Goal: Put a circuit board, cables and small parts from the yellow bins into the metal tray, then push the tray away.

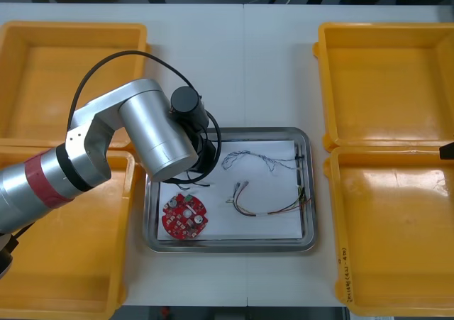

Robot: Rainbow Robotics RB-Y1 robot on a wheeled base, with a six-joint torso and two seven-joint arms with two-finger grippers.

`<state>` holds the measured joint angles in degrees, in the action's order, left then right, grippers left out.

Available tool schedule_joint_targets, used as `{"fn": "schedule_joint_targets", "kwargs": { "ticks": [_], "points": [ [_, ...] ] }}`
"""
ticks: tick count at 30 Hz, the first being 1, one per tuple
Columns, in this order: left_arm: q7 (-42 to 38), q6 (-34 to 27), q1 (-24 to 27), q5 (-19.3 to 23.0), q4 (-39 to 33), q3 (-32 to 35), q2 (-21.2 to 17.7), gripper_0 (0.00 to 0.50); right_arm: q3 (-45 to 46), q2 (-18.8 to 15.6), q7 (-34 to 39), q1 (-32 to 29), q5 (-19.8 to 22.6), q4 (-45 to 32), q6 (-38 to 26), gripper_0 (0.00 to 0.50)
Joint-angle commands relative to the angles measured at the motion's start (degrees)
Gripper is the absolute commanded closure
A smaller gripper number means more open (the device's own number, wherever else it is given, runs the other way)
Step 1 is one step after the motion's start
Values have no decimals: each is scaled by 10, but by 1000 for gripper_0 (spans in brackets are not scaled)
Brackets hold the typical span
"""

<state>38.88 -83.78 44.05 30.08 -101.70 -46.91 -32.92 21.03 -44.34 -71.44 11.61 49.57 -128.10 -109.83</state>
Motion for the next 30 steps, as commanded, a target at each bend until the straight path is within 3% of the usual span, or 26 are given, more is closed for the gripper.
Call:
{"fn": "schedule_joint_targets", "kwargs": {
  "ticks": [1,19,30],
  "points": [
    [-46,7,-6,-10,-10,-6,5,0,2,5,22,3,-4,-16,-2,0],
    [-59,1,-6,-5,-47,9,-7,0,2,5,22,3,-3,-16,-2,0],
    [11,-115,7,97,-94,154,-41,0,2,3,22,3,-5,-19,-2,0]
  ]
}}
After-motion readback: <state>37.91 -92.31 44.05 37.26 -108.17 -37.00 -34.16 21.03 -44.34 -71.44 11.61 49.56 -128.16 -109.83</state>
